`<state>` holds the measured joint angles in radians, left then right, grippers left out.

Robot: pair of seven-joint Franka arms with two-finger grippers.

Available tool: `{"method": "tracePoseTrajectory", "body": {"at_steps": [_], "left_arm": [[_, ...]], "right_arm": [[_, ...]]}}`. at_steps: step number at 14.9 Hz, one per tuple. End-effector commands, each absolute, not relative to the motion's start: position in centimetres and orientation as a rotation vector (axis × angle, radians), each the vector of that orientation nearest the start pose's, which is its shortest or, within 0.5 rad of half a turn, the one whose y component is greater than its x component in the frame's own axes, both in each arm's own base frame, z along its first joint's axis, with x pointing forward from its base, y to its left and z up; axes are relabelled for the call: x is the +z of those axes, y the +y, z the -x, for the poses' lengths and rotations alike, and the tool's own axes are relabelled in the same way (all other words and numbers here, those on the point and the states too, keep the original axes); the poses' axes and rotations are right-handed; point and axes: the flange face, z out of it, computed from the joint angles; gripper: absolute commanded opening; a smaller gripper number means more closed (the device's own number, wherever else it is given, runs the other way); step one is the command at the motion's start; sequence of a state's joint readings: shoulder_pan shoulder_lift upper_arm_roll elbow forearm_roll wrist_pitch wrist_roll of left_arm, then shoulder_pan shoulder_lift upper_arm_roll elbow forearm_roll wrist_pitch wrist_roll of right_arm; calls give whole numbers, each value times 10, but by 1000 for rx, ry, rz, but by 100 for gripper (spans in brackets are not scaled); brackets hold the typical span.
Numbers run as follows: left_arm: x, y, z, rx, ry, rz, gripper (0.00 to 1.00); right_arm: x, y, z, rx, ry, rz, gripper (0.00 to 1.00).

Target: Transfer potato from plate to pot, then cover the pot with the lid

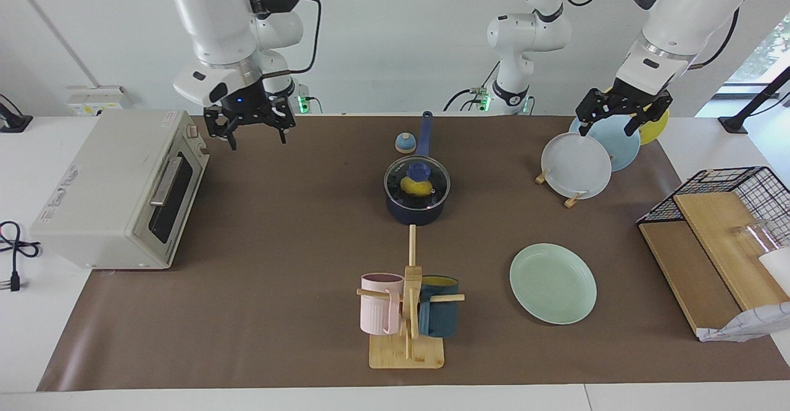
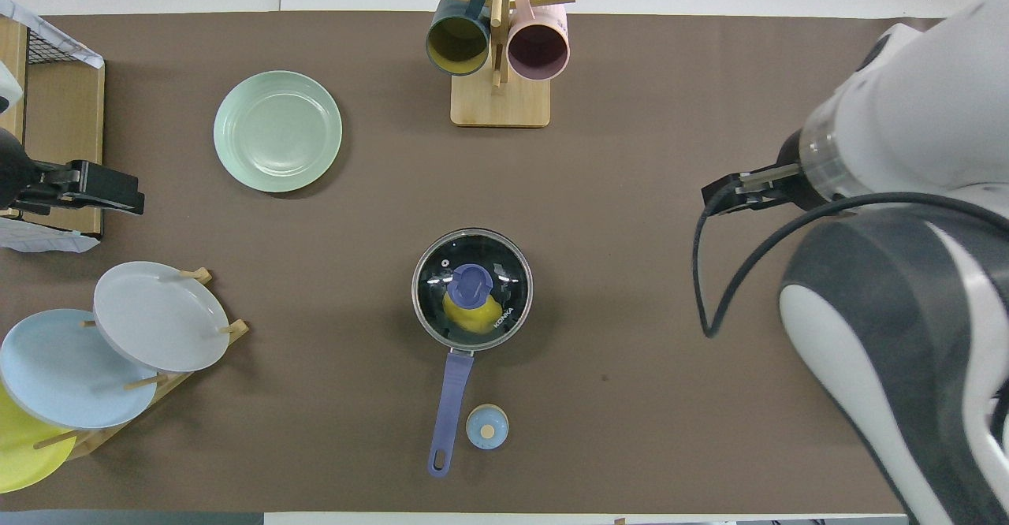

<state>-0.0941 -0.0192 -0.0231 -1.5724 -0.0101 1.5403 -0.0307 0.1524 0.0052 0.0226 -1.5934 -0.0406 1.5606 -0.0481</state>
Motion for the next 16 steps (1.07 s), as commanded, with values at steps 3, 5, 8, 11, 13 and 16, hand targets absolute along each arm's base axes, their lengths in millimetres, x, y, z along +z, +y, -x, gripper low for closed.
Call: {"method": "tracePoseTrajectory", "body": {"at_steps": [3, 5, 8, 11, 13, 16], "left_arm": [[636, -63, -540, 13, 153, 3146, 100], [635, -62, -540, 15, 150, 3146, 100], [635, -63, -540, 15, 153, 3146, 100], [635, -63, -540, 15, 153, 3146, 100], [636, -62, -540, 15, 150, 3146, 100], [635, -63, -540, 15, 155, 3146, 100]], "right_arm": [[609, 38, -537, 134, -395, 3144, 100], [609, 30, -537, 127, -366, 3150, 100], [612, 27, -539, 105, -352, 3153, 100], [609, 27, -542, 102, -290, 3158, 100], [612, 32, -541, 95, -222, 3169, 100], [615, 11, -543, 81, -160, 3154, 100]]}}
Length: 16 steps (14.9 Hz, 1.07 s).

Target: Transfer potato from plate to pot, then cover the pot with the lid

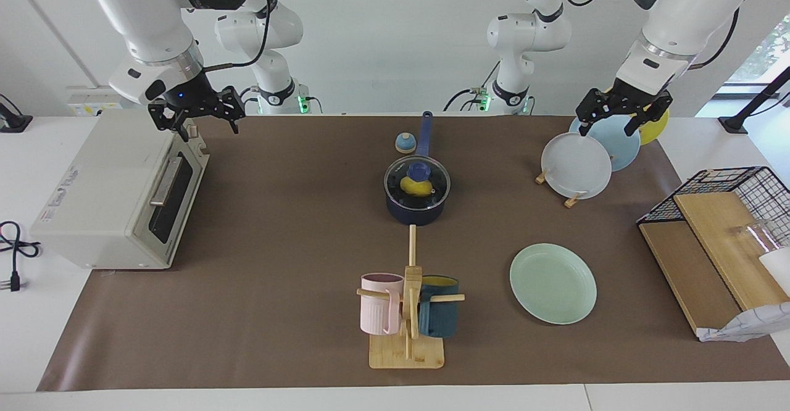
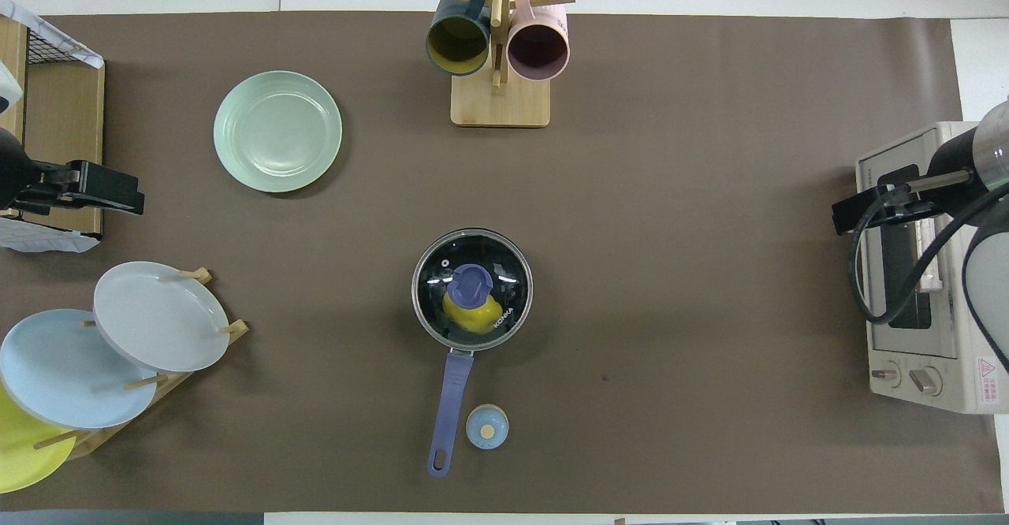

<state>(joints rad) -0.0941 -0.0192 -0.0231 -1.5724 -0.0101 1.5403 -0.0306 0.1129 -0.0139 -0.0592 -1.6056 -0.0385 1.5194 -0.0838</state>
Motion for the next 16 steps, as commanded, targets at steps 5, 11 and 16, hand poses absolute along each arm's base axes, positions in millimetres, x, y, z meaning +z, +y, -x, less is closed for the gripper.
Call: {"method": "tracePoseTrajectory", "body": {"at_steps": [5, 11, 16], "left_arm": [[636, -62, -540, 13, 150, 3146, 100], [635, -63, -540, 15, 153, 3146, 100], [635, -62, -540, 15, 153, 3146, 100]], "right_arm": [[615, 15, -540, 88, -169, 3162, 100], [612, 9, -535, 144, -157, 3159, 100], [618, 9, -538, 108, -157, 3164, 100]]}}
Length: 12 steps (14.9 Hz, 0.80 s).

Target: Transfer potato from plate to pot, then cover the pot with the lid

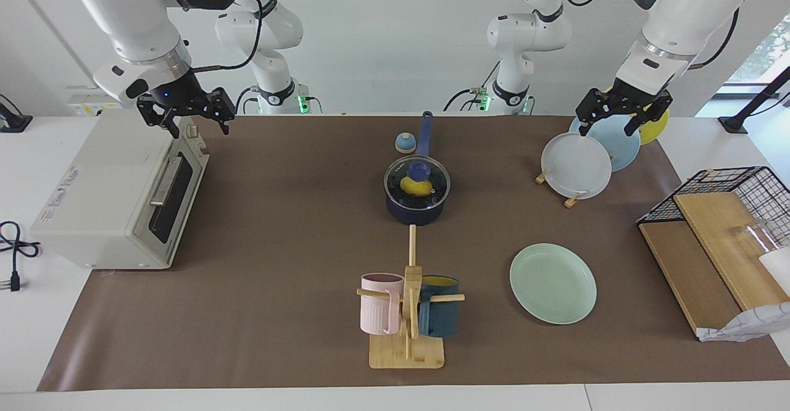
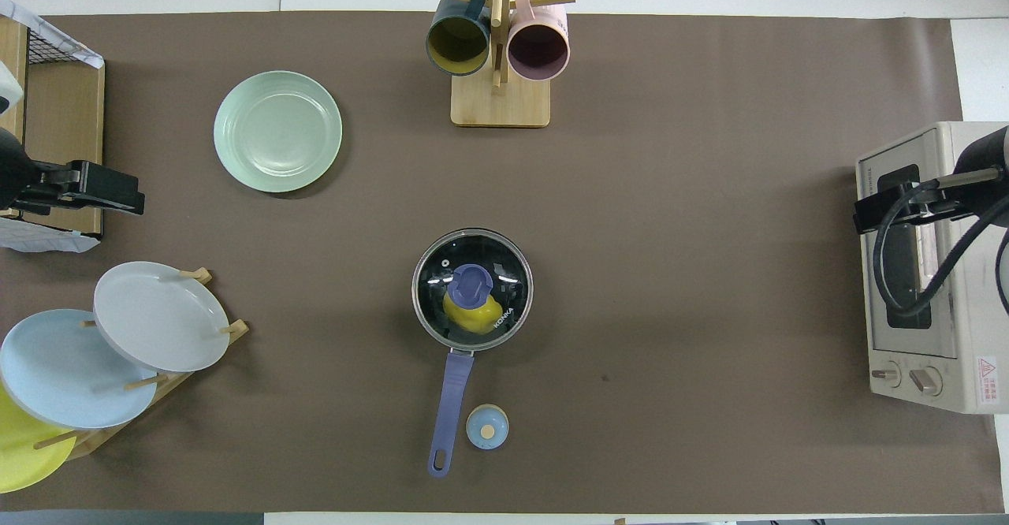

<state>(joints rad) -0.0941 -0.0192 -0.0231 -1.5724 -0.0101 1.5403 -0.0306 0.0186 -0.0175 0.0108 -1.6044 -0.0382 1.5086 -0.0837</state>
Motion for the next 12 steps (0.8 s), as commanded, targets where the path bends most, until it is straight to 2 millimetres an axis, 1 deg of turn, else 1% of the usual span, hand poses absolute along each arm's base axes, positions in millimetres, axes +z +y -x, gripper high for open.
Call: {"method": "tracePoseTrajectory", "body": {"at_steps": [1, 3, 4, 7, 12], "left_arm": [[635, -62, -540, 15, 150, 3146, 100], [636, -63, -540, 13, 153, 3146, 100], [636, -63, -540, 15, 153, 3146, 100], [635, -63, -540, 15, 153, 3146, 100], [635, -62, -540, 15, 150, 3146, 100]], "right_arm": [[617, 6, -539, 96, -157, 3164, 100], [617, -3, -539, 88, -179, 3161, 100], [615, -5, -539, 90, -170, 3160, 100], [615, 1, -539, 90, -174, 3162, 100], [615, 0, -539, 90, -179, 3160, 100]]}}
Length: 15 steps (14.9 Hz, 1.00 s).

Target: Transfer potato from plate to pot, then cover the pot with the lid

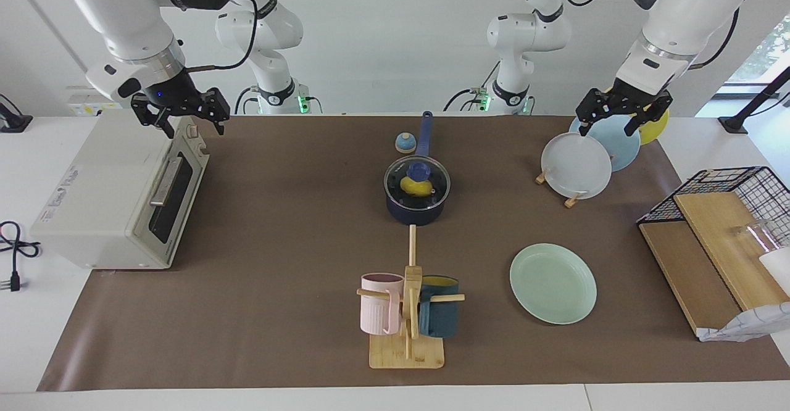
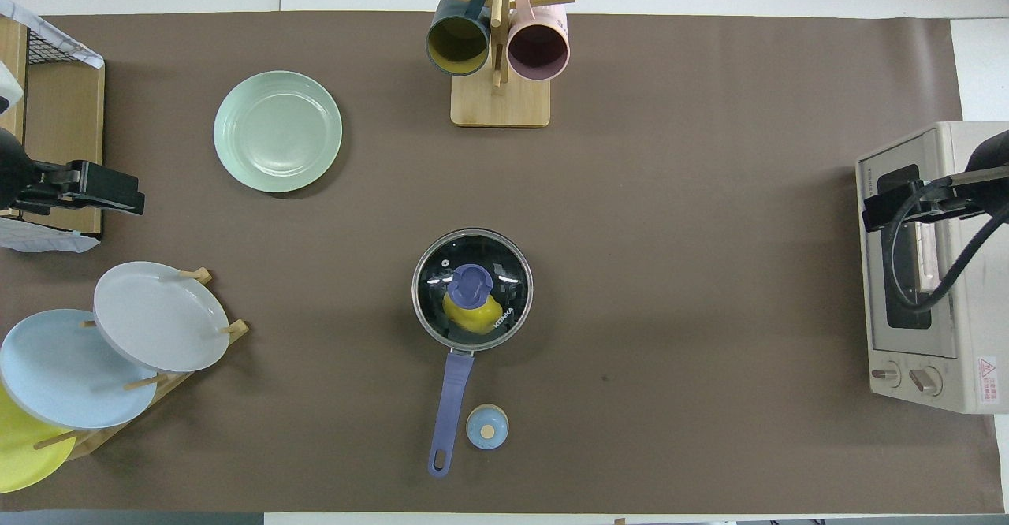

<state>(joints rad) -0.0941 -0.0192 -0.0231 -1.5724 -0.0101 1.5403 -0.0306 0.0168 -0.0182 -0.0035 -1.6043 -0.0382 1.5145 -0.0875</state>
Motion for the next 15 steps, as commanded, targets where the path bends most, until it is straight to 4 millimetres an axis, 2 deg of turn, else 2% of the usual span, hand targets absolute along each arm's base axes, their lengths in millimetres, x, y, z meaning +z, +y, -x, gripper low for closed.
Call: {"method": "tracePoseTrajectory", "body": {"at_steps": [1, 15], "left_arm": [[635, -63, -540, 15, 155, 3146, 100], [635, -62, -540, 15, 153, 3146, 100]], "right_arm": [[615, 0, -539, 92, -177, 3160, 100], [617, 2, -542, 50, -172, 3152, 100]]}}
